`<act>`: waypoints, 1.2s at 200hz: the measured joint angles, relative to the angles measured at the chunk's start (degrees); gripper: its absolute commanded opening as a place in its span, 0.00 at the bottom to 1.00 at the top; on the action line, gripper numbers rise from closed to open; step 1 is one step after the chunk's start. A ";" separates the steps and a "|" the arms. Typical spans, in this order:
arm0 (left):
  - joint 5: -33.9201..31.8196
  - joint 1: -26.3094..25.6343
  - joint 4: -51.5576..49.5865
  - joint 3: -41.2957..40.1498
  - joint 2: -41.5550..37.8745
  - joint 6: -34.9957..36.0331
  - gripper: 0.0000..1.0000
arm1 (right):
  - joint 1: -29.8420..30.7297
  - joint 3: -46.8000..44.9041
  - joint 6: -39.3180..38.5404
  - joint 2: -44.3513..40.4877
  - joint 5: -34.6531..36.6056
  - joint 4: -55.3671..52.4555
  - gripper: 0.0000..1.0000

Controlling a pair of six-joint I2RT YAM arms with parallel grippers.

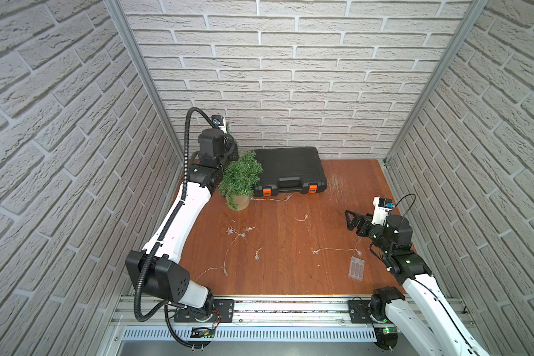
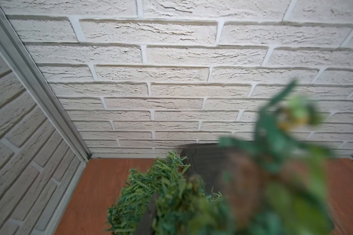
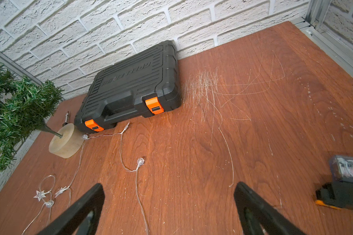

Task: Wrap string light around the christmas tree
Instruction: Pick up the Christmas tree at the center of the board.

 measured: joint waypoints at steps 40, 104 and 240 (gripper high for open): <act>0.90 0.17 0.00 0.52 0.31 0.66 0.00 | 0.00 0.00 0.00 0.00 -0.15 0.00 0.99; 4.26 0.20 -0.55 1.09 0.26 2.54 0.00 | 0.00 0.00 -0.04 0.02 -0.63 0.02 0.99; 9.92 -11.04 -11.58 12.15 -8.28 4.15 0.00 | 1.33 0.46 -0.28 6.88 -3.02 0.37 0.91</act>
